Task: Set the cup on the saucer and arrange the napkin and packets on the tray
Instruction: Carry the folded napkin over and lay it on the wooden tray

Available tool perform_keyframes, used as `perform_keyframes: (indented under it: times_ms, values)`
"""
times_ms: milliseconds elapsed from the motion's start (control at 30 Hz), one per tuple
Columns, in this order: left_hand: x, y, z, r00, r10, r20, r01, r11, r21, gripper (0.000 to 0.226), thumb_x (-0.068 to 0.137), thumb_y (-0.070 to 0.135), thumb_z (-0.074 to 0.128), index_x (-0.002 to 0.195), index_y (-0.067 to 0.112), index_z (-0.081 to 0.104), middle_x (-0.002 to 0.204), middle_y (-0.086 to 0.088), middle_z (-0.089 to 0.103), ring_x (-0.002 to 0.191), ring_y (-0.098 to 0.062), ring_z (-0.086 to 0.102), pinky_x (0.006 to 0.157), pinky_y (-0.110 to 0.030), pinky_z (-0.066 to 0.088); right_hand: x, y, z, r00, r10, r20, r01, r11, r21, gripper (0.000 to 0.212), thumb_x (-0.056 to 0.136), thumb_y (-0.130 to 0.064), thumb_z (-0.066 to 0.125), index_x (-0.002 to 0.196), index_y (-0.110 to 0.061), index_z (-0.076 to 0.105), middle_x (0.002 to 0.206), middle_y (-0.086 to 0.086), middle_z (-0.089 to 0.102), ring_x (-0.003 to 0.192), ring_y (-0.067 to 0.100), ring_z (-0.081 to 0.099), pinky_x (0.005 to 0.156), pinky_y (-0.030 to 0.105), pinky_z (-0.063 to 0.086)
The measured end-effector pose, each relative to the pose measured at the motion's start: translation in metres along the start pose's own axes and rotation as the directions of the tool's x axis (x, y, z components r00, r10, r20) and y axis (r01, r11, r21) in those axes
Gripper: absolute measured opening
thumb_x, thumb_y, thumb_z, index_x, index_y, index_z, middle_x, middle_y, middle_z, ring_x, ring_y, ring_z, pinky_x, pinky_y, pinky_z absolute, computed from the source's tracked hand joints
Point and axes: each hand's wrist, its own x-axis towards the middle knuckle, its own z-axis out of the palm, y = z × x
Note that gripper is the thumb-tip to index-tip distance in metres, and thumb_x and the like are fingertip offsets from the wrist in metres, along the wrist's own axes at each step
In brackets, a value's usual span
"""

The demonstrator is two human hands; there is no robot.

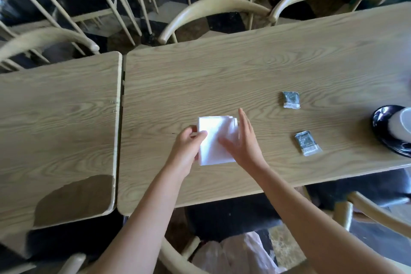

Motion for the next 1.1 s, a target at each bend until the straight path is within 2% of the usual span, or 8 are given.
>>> perform_keyframes:
  times_ms: [67, 133, 200, 267, 533, 600, 833, 1100]
  values:
    - [-0.019, 0.015, -0.005, 0.996, 0.02, 0.083, -0.01, 0.992, -0.127, 0.013, 0.091, 0.013, 0.051, 0.081, 0.018, 0.057, 0.076, -0.001, 0.06, 0.065, -0.015, 0.054, 0.054, -0.022, 0.041, -0.012, -0.025, -0.022, 0.982, 0.18, 0.063, -0.19, 0.936, 0.295, 0.078, 0.078, -0.021, 0.073, 0.142, -0.016, 0.03, 0.119, 0.002, 0.058, 0.105, 0.018, 0.058, 0.091, 0.032, 0.045]
    - [-0.04, 0.031, -0.007, 0.986, 0.058, 0.155, -0.028, 0.982, -0.188, 0.012, 0.092, 0.015, 0.049, 0.086, 0.019, 0.058, 0.081, 0.0, 0.062, 0.065, -0.01, 0.057, 0.05, -0.017, 0.043, -0.027, -0.041, -0.048, 0.969, 0.2, 0.143, -0.244, 0.859, 0.451, 0.035, 0.082, -0.019, 0.068, 0.116, -0.017, 0.061, 0.09, -0.001, 0.071, 0.08, 0.015, 0.063, 0.069, 0.025, 0.05]
    - [-0.06, 0.044, -0.004, 0.973, 0.105, 0.204, -0.061, 0.976, -0.21, 0.011, 0.092, 0.017, 0.05, 0.089, 0.021, 0.059, 0.084, -0.001, 0.063, 0.068, -0.011, 0.058, 0.051, -0.018, 0.044, -0.045, -0.056, -0.07, 0.969, 0.204, 0.138, -0.246, 0.797, 0.551, 0.008, 0.084, -0.014, 0.064, 0.088, -0.015, 0.07, 0.064, -0.008, 0.068, 0.059, 0.008, 0.057, 0.05, 0.014, 0.043]
    - [-0.08, 0.06, 0.002, 0.958, 0.161, 0.239, -0.107, 0.969, -0.222, 0.013, 0.092, 0.017, 0.051, 0.086, 0.021, 0.062, 0.082, 0.001, 0.066, 0.066, -0.009, 0.06, 0.053, -0.018, 0.047, -0.062, -0.074, -0.088, 0.968, 0.24, 0.072, -0.233, 0.759, 0.609, 0.008, 0.082, -0.009, 0.064, 0.079, -0.014, 0.071, 0.055, -0.009, 0.064, 0.05, 0.003, 0.055, 0.043, 0.012, 0.041]
    - [-0.143, 0.103, 0.05, 0.846, 0.302, 0.44, -0.293, 0.952, -0.089, 0.017, 0.09, 0.008, 0.053, 0.099, 0.02, 0.061, 0.081, 0.008, 0.073, 0.068, -0.009, 0.067, 0.058, -0.023, 0.055, -0.126, -0.11, -0.172, 0.944, 0.266, -0.193, -0.086, 0.767, 0.636, 0.023, 0.078, -0.01, 0.067, 0.1, -0.005, 0.068, 0.084, 0.013, 0.065, 0.066, 0.022, 0.055, 0.054, 0.027, 0.042]
    - [-0.159, 0.104, 0.071, 0.845, 0.333, 0.417, -0.33, 0.94, -0.083, 0.018, 0.09, 0.007, 0.054, 0.098, 0.021, 0.062, 0.085, 0.004, 0.073, 0.071, -0.011, 0.068, 0.059, -0.025, 0.056, -0.143, -0.106, -0.195, 0.944, 0.25, -0.214, -0.063, 0.775, 0.629, 0.023, 0.078, -0.011, 0.068, 0.1, -0.006, 0.068, 0.088, 0.014, 0.067, 0.071, 0.023, 0.057, 0.063, 0.034, 0.045]
    - [-0.214, 0.095, 0.182, 0.836, 0.476, 0.271, -0.454, 0.879, -0.144, 0.014, 0.087, 0.006, 0.059, 0.092, 0.017, 0.066, 0.083, -0.002, 0.069, 0.07, -0.013, 0.065, 0.054, -0.021, 0.054, -0.203, -0.067, -0.305, 0.967, 0.129, -0.219, 0.025, 0.808, 0.589, 0.017, 0.085, -0.01, 0.061, 0.102, -0.009, 0.066, 0.084, 0.005, 0.07, 0.071, 0.014, 0.064, 0.061, 0.024, 0.054]
    - [-0.266, 0.059, 0.34, 0.822, 0.48, 0.308, -0.458, 0.877, -0.144, 0.017, 0.086, 0.004, 0.059, 0.091, 0.019, 0.066, 0.082, 0.0, 0.069, 0.071, -0.01, 0.066, 0.063, -0.028, 0.057, -0.267, 0.009, -0.44, 0.919, 0.097, -0.382, 0.092, 0.89, 0.447, 0.008, 0.084, -0.006, 0.063, 0.087, -0.013, 0.067, 0.077, 0.007, 0.07, 0.068, 0.018, 0.065, 0.059, 0.027, 0.056]
